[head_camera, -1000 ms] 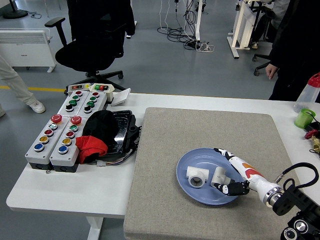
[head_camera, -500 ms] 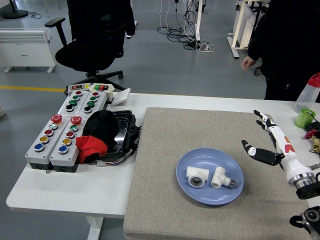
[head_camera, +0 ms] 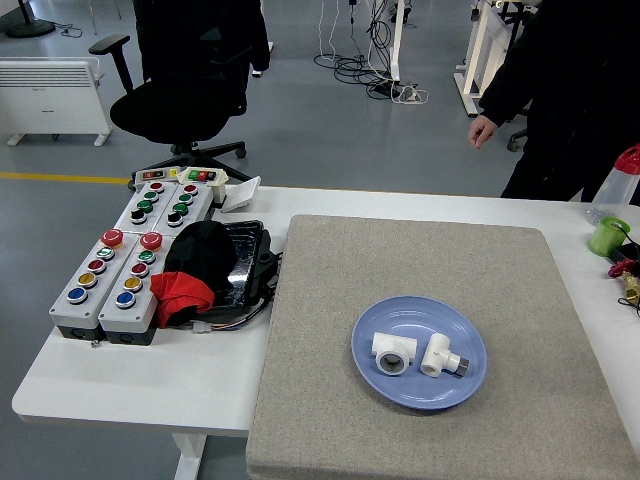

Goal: Pick pipe place plate twice

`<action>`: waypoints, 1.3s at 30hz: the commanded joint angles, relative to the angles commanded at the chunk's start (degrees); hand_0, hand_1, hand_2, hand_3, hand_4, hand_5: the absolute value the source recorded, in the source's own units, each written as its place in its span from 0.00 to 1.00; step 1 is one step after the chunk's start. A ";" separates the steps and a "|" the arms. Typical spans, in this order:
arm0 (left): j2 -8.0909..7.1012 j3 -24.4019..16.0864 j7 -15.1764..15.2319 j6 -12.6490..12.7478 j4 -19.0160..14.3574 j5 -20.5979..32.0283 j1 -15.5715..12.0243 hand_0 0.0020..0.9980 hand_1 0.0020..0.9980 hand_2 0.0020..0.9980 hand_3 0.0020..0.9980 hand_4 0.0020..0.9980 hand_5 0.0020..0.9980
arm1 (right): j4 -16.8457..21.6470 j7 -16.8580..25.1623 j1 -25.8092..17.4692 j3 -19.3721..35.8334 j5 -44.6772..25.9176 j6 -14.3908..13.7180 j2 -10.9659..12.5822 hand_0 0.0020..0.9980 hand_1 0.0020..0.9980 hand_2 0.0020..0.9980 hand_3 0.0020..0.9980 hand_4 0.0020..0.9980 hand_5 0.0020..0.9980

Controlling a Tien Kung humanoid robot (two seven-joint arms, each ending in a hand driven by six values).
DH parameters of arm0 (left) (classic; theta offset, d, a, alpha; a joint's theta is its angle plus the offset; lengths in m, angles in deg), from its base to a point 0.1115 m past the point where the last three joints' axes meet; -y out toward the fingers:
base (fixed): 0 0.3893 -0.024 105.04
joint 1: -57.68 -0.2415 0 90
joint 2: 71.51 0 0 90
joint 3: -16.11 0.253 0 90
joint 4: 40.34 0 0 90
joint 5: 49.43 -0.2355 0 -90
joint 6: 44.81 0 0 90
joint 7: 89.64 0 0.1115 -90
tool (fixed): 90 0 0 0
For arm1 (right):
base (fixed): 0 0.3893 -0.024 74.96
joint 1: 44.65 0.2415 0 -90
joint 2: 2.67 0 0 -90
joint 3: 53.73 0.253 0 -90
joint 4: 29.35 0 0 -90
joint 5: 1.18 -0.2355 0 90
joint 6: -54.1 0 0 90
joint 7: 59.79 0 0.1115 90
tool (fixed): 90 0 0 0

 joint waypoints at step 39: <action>-0.06 0.12 0.34 0.12 0.20 0.20 0.52 0.66 0.62 0.64 0.57 0.41 1.00 | 0.22 -3.66 -6.60 5.76 -16.15 3.97 -1.54 0.73 0.71 0.78 0.74 0.46 0.46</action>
